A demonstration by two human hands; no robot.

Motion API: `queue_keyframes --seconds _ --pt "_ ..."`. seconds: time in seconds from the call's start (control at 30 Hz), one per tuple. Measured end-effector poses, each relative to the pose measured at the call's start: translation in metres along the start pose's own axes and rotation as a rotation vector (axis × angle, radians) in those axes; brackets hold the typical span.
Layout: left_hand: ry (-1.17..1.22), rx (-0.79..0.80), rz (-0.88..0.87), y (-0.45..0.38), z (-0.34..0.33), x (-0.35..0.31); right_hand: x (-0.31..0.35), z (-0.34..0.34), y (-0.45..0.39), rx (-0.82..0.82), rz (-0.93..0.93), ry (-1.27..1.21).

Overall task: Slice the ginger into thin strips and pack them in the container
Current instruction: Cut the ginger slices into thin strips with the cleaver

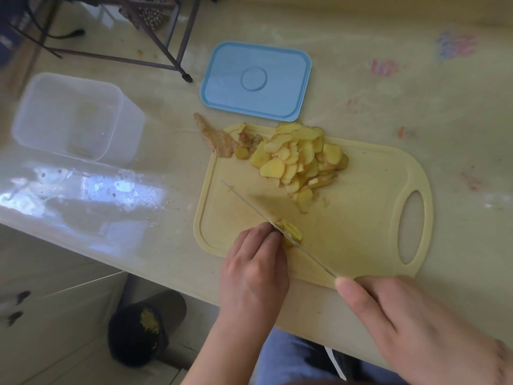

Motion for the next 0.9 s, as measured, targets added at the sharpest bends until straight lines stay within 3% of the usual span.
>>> queue_keyframes --seconds 0.9 --pt "0.015 -0.048 0.001 -0.001 0.004 0.001 0.002 -0.007 -0.014 -0.005 0.038 0.026"
Point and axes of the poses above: each hand's wrist, its own y-axis away from the middle knuckle, its own z-axis out of the back of the hand, x = y × z, the point moved 2 cm from there along -y, towards the middle knuckle, and after that the axes turned 4 degrees about y, right-handed, at the moved point
